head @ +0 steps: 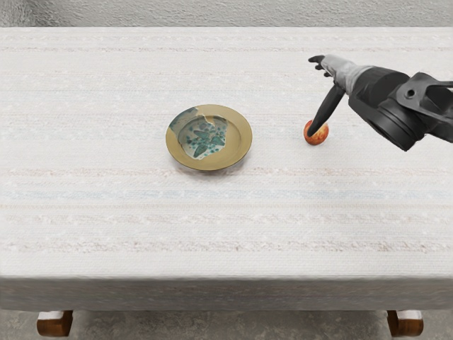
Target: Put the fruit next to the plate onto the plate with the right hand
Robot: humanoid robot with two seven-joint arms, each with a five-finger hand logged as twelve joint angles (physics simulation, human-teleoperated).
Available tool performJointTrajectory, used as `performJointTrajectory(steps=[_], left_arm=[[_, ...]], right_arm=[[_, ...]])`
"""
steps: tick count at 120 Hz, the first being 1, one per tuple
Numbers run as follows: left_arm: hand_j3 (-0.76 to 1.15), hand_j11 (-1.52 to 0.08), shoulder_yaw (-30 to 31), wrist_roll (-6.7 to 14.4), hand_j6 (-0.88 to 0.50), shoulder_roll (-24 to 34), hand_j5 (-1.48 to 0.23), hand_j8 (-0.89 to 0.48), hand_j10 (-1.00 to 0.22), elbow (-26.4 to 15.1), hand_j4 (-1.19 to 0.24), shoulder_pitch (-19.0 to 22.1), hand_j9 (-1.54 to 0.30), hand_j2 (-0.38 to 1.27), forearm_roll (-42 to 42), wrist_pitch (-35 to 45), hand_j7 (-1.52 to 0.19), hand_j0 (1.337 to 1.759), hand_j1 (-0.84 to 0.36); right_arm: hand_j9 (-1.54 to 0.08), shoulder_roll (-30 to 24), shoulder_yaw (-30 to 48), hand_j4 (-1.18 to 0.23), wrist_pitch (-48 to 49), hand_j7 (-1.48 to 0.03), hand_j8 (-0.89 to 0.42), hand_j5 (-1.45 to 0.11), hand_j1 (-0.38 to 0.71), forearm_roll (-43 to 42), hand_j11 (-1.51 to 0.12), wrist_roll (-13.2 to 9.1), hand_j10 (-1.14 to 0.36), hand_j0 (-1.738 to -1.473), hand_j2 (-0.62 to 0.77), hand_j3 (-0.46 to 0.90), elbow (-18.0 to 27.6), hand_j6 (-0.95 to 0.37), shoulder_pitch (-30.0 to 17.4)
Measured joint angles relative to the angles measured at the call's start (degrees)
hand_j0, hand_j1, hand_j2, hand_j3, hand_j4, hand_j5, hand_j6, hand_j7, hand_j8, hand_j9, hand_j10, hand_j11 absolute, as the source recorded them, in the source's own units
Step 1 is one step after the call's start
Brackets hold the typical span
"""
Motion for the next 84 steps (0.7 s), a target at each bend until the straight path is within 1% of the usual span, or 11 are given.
performJointTrajectory(steps=[6,23,39,65,84], left_arm=[[0.00,-0.30,0.00,0.00,-0.23,0.00,-0.30,-0.23,-0.23,0.00,-0.23,0.00,-0.30,0.05,0.00,-0.01,-0.30,1.658,0.07],[0.00,-0.30,0.00,0.00,-0.23,0.00,-0.30,-0.23,-0.23,0.00,-0.23,0.00,-0.30,0.05,0.00,0.00,-0.30,1.658,0.07],[0.00,-0.30,0.00,0.00,-0.23,0.00,-0.30,-0.23,-0.23,0.00,-0.23,0.00,-0.30,0.05,0.00,-0.01,-0.30,1.658,0.07],[0.00,-0.30,0.00,0.00,-0.23,0.00,-0.30,-0.23,-0.23,0.00,-0.23,0.00,-0.30,0.05,0.00,-0.01,-0.30,1.658,0.07],[0.00,-0.30,0.00,0.00,-0.23,0.00,-0.30,-0.23,-0.23,0.00,-0.23,0.00,-0.30,0.05,0.00,-0.01,-0.30,1.658,0.07]], right_arm=[[-0.11,1.32,-1.75,-0.09,-1.56,-0.11,-0.09,-0.11,-0.25,0.07,-0.11,0.00,-0.09,-1.658,-0.02,0.00,-0.19,-0.09,-0.01],[-0.27,5.77,-6.82,-0.21,-8.28,-0.27,-0.21,-0.27,-0.10,0.16,-0.27,0.00,-0.21,-1.658,-0.04,0.00,-0.47,-0.21,-0.02],[-0.38,8.18,-10.58,-0.29,-10.69,-0.38,-0.29,-0.38,0.00,0.18,-0.38,0.00,-0.29,-1.658,-0.06,0.00,-0.43,-0.29,-0.07],[-0.45,10.08,-12.61,-0.35,-11.50,-0.45,-0.35,-0.45,0.07,-0.01,-0.45,0.00,-0.35,-1.658,-0.07,0.00,-1.24,-0.35,0.00],[-0.48,9.68,-13.08,-0.37,-11.59,-0.48,-0.37,-0.48,0.09,-0.34,-0.48,0.00,-0.37,-1.658,-0.07,0.00,-2.73,-0.37,0.98]])
